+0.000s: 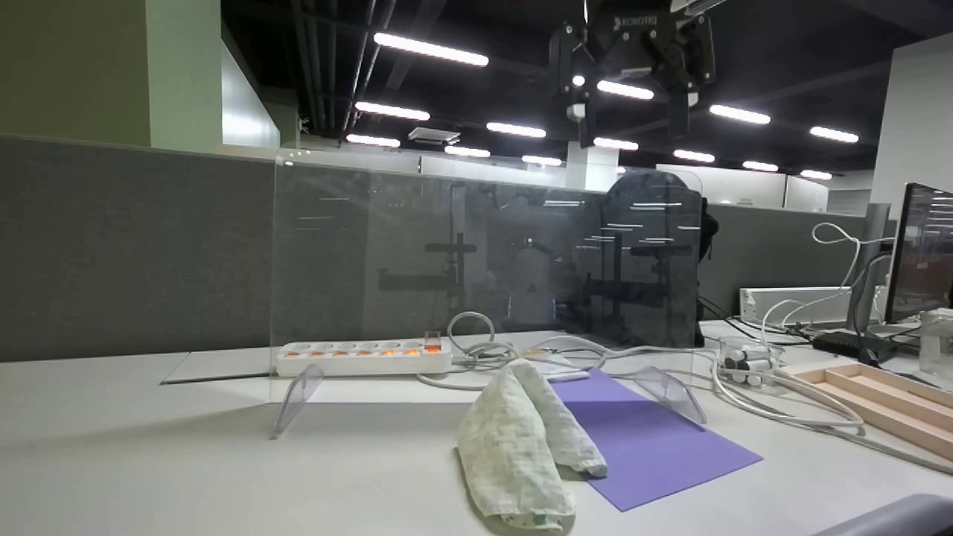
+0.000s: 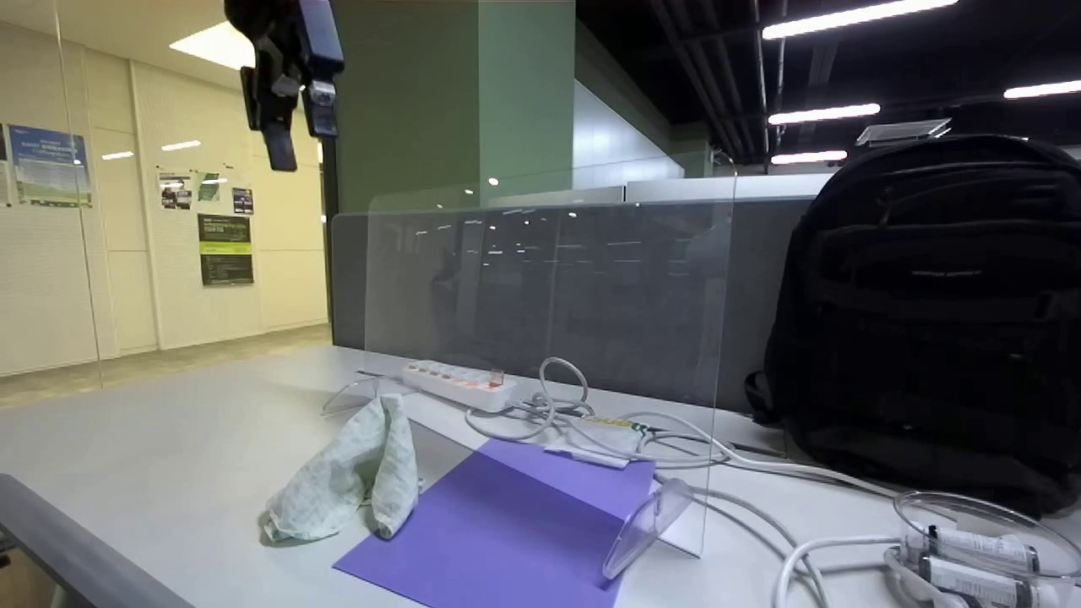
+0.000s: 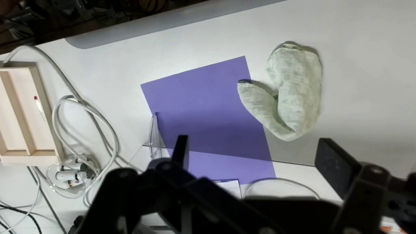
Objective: Hang the white cloth on the glass panel
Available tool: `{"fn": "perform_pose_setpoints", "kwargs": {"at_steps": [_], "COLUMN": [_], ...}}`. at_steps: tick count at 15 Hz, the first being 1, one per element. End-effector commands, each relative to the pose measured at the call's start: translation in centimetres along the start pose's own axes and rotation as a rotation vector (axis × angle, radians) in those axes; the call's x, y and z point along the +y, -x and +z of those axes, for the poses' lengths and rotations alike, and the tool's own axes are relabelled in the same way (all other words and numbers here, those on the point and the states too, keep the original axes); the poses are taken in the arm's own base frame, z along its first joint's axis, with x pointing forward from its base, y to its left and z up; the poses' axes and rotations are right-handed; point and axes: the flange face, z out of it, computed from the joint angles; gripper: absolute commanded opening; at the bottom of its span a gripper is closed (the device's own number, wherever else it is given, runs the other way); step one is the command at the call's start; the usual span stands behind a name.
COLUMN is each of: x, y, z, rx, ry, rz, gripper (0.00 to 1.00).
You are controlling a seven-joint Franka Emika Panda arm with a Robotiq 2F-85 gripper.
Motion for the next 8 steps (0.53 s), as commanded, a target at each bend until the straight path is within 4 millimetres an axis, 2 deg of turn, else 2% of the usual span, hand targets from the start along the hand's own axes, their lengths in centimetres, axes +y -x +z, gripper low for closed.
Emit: {"fn": "perform_pose_setpoints", "kwargs": {"at_steps": [1,4,5,6,8], "x": [1.1,2.2,2.6,2.1,2.5], "y": [-1.7,-2.6,-2.9,-2.1,-2.5], "z": [5.0,9.6,10.2,9.0,10.8], "rx": [-0.041,-0.183,-0.218,-0.157,-0.208], "ry": [0.023,0.011,0.005,0.013,0.011], "rz": [0.046,0.052,0.075,0.044,0.058], "gripper": [1.0,1.0,1.0,1.0,1.0]}}
